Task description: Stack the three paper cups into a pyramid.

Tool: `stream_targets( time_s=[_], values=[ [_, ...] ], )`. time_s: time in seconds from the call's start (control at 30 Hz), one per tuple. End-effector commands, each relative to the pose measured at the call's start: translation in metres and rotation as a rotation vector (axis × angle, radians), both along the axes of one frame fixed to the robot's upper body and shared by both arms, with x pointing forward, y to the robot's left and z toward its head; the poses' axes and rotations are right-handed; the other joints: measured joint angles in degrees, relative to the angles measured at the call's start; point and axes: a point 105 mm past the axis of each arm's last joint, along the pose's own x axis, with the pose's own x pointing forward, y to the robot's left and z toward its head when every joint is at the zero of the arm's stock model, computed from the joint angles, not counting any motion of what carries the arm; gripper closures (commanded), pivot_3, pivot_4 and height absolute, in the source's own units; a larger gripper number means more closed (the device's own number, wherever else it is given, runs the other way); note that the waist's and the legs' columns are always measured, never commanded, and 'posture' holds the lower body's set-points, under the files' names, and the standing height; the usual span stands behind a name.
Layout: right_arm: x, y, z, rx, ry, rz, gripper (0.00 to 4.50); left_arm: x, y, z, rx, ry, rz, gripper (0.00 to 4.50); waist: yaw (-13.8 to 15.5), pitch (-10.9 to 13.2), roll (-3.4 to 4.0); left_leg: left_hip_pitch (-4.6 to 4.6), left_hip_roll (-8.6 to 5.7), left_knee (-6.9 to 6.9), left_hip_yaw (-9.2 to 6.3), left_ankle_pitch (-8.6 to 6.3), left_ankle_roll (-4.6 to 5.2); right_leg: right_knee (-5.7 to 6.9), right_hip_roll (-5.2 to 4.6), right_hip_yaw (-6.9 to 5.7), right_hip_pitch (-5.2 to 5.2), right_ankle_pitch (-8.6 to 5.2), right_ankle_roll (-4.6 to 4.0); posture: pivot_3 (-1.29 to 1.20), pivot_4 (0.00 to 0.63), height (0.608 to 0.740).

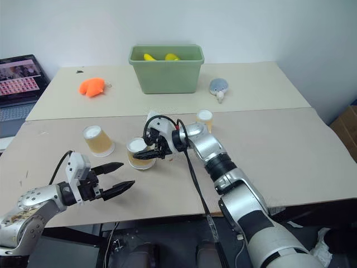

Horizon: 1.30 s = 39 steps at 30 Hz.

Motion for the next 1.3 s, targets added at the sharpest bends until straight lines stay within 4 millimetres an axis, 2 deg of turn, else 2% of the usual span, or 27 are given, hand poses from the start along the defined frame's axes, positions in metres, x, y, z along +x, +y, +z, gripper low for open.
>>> stream_targets(
  time_s=[0.03, 0.2, 0.23, 0.27, 0.33, 0.37, 0.53, 0.6, 0.73, 0.83, 0.87, 0.93, 1.03, 1.13, 1.23, 1.3],
  values=[
    [0.01, 0.001, 0.013, 0.029, -0.051, -0.013, 1.97, -0.004, -0.005, 0.01, 0.001, -0.052, -0.01, 0.0, 0.0, 0.0, 0.0, 0.0, 0.0, 0.0, 0.01, 0.0, 0.0, 0.0, 0.0, 0.0, 0.0, 0.0, 0.0, 0.0, 0.15, 0.732],
    [0.014, 0.002, 0.014, 0.044, -0.037, -0.022, 1.97, -0.005, -0.004, 0.01, 0.002, -0.056, 0.0, 0.0, -0.3, 0.0, 0.01, -0.02, 0.01, -0.03, 0.01, 0.0, 0.0, 0.03, 0.0, 0.01, -0.06, 0.0, 0.0, 0.0, 0.15, 0.732],
    [0.014, 0.003, 0.015, 0.054, -0.03, -0.021, 1.04, -0.005, -0.003, 0.01, 0.002, -0.056, 0.002, 0.0, -0.3, 0.0, 0.01, -0.02, 0.01, -0.03, 0.01, 0.0, 0.0, 0.04, 0.0, 0.01, -0.07, 0.0, 0.0, 0.0, 0.15, 0.732],
    [0.013, 0.004, 0.016, 0.058, -0.036, -0.016, 0.87, -0.005, -0.003, 0.01, 0.003, -0.056, 0.004, 0.0, -0.3, 0.0, 0.01, -0.02, 0.01, -0.03, 0.01, 0.0, 0.0, 0.04, 0.0, 0.01, -0.07, 0.0, 0.0, 0.0, 0.15, 0.732],
    [0.012, 0.006, 0.019, 0.067, -0.045, -0.004, 0.19, -0.005, -0.002, 0.01, 0.003, -0.056, 0.007, 0.0, -0.4, 0.0, 0.01, -0.02, 0.0, -0.03, 0.01, 0.0, 0.0, 0.04, -0.01, 0.02, -0.06, 0.0, -0.01, 0.0, 0.15, 0.732],
    [0.011, 0.006, 0.021, 0.072, -0.051, 0.003, 0.06, -0.005, -0.002, 0.01, 0.003, -0.056, 0.007, 0.0, -0.4, 0.0, 0.01, -0.02, 0.0, -0.03, 0.01, 0.0, 0.0, 0.05, -0.01, 0.02, -0.07, 0.0, -0.01, 0.0, 0.15, 0.732],
    [0.007, -0.003, 0.039, 0.128, -0.072, 0.025, 0.06, -0.004, -0.003, 0.01, 0.002, -0.052, 0.002, 0.0, -0.5, 0.0, 0.03, -0.05, 0.0, -0.03, 0.01, 0.0, -0.01, 0.05, -0.01, 0.02, -0.09, 0.0, 0.0, 0.0, 0.15, 0.732],
    [0.004, -0.014, 0.049, 0.154, -0.091, 0.022, 0.06, -0.004, -0.004, 0.009, 0.002, -0.049, -0.003, 0.0, -0.5, 0.0, 0.03, -0.06, 0.0, -0.03, 0.0, 0.0, -0.01, 0.07, -0.01, 0.01, -0.11, 0.0, 0.0, 0.0, 0.15, 0.732],
    [-0.002, -0.049, 0.074, 0.234, -0.128, -0.071, 0.06, -0.004, -0.006, 0.009, 0.0, -0.047, -0.009, 0.0, 0.2, 0.0, 0.02, -0.14, -0.02, -0.02, -0.04, 0.0, -0.01, 0.06, -0.05, -0.02, -0.11, 0.0, 0.0, 0.0, 0.15, 0.732],
    [-0.004, -0.092, 0.081, 0.278, -0.162, -0.282, 0.06, -0.005, -0.005, 0.008, 0.0, -0.046, -0.002, 0.0, 0.5, 0.0, 0.02, -0.17, -0.03, -0.02, -0.04, 0.0, -0.01, 0.02, -0.07, -0.04, -0.12, 0.0, 0.0, 0.0, 0.15, 0.732],
    [-0.006, -0.11, 0.076, 0.259, -0.187, -0.39, 0.06, -0.005, -0.003, 0.007, 0.002, -0.046, 0.007, 0.0, 0.6, 0.0, 0.02, -0.18, -0.02, -0.02, -0.06, 0.0, -0.01, 0.01, -0.06, -0.06, -0.11, 0.0, 0.0, 0.0, 0.15, 0.732],
    [-0.013, -0.127, 0.068, 0.235, -0.197, -0.537, 0.06, -0.006, -0.001, 0.007, 0.005, -0.046, 0.016, 0.0, 0.7, 0.0, 0.02, -0.2, -0.02, -0.02, -0.05, 0.0, 0.0, -0.01, -0.06, -0.05, -0.13, 0.0, 0.0, 0.0, 0.15, 0.732],
    [-0.016, -0.138, 0.056, 0.201, -0.181, -0.713, 0.06, -0.006, 0.002, 0.008, 0.006, -0.045, 0.019, 0.0, -0.2, 0.0, 0.02, -0.18, -0.01, -0.02, 0.05, 0.0, 0.0, 0.04, -0.03, 0.08, -0.23, 0.0, -0.01, 0.0, 0.15, 0.732],
    [-0.013, -0.139, 0.039, 0.159, -0.191, -0.843, 0.06, -0.005, 0.002, 0.008, 0.013, -0.041, 0.013, 0.0, -0.9, 0.0, 0.03, -0.07, 0.0, -0.02, 0.04, 0.01, 0.0, 0.12, 0.1, 0.22, -0.25, 0.04, -0.08, 0.0, 0.15, 0.732],
    [0.007, -0.142, 0.034, 0.124, -0.27, -0.958, 0.06, -0.003, 0.001, 0.008, 0.012, -0.04, 0.004, 0.0, -1.1, 0.0, 0.02, -0.07, -0.01, -0.02, 0.04, 0.01, 0.0, 0.09, 0.11, 0.21, -0.24, 0.03, -0.07, 0.0, 0.15, 0.732],
    [0.023, -0.141, 0.041, 0.152, -0.294, -1.015, 0.06, 0.0, 0.0, 0.01, 0.008, -0.046, 0.006, 0.0, -1.0, 0.0, 0.02, -0.12, -0.04, -0.02, 0.05, 0.01, 0.0, 0.05, 0.08, 0.21, -0.25, 0.03, -0.07, 0.0, 0.15, 0.732]
  ],
)
